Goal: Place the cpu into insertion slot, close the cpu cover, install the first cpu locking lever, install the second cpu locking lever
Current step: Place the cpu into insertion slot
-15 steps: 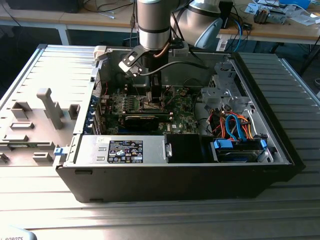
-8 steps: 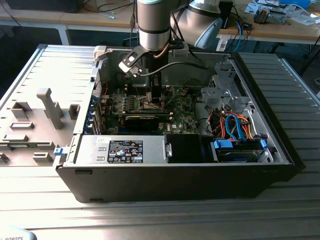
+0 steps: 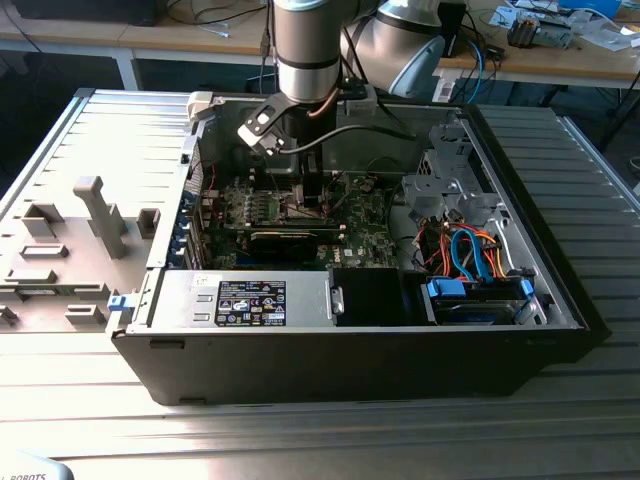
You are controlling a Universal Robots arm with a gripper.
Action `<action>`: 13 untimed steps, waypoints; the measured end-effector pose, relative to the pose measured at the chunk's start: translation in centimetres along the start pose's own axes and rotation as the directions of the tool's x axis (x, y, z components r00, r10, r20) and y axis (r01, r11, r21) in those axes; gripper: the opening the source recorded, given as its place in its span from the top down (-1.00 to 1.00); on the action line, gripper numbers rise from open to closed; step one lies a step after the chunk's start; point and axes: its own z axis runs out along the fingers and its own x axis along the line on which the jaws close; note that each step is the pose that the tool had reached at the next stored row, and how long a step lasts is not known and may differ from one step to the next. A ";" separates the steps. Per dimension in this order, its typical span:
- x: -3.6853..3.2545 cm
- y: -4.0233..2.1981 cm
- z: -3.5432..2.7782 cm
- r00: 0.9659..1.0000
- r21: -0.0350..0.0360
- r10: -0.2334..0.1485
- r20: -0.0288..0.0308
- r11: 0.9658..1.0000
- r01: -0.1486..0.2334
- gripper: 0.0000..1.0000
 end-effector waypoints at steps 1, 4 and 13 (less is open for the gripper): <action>0.01 0.00 0.03 1.000 0.000 0.000 0.000 1.000 0.000 -0.08; 0.02 0.00 0.09 1.000 0.000 0.000 0.000 1.000 0.000 -0.08; 0.07 -0.01 0.29 1.000 0.000 0.000 0.000 1.000 0.000 -0.08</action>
